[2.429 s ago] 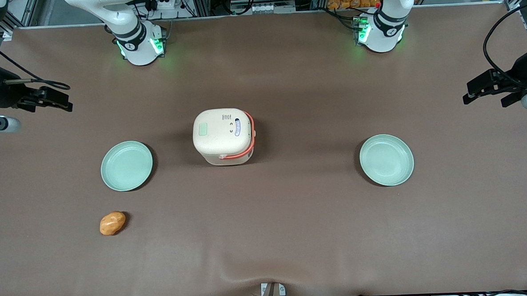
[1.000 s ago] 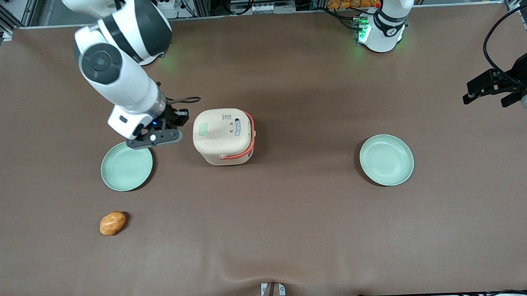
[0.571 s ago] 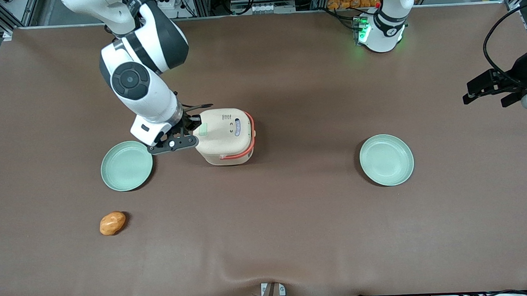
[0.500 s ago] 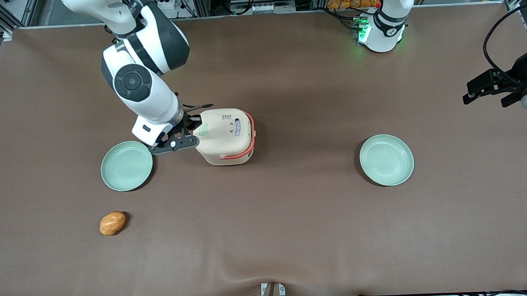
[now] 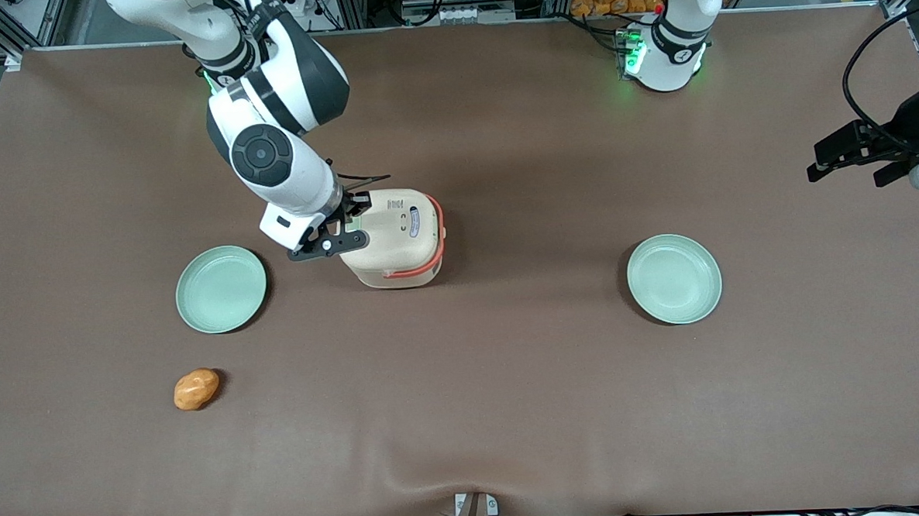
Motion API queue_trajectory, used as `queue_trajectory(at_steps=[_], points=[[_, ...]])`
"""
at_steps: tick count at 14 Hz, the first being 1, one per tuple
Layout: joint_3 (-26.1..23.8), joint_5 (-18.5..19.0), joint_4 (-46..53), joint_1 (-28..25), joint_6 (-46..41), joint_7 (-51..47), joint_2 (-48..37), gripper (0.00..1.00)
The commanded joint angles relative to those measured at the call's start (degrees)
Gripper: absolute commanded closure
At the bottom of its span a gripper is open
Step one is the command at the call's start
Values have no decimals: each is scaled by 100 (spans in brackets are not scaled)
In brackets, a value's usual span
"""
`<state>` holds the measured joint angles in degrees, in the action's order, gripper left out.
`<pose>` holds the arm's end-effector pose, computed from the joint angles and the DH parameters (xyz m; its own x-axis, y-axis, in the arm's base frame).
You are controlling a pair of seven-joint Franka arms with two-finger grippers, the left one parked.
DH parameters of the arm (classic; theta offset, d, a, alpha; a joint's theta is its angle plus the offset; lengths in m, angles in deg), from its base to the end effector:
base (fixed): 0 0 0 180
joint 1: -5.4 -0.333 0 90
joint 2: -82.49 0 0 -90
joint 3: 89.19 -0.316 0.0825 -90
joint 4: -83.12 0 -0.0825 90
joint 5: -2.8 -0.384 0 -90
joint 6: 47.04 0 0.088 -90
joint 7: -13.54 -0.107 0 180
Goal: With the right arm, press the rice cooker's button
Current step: 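Press down on the rice cooker's lid button with the right gripper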
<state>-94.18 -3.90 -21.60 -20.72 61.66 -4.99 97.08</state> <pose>0.5122 0.3158 0.3818 0.9612 0.1724 -0.2155 0.1636 -0.9848 -0.0580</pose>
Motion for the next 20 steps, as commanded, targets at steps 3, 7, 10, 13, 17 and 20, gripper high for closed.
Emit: queue_trajectory(at_steps=[3, 7, 10, 13, 17, 20], points=[[7, -77, -40, -42, 142, -54, 123, 96], [15, -77, -48, -51, 230, -45, 193, 96], [15, -77, -48, -69, 336, -36, 299, 96], [15, -68, -48, -69, 345, 8, 351, 96], [15, -33, -48, -69, 362, 25, 395, 96], [15, -33, -22, -51, 318, 34, 343, 95]])
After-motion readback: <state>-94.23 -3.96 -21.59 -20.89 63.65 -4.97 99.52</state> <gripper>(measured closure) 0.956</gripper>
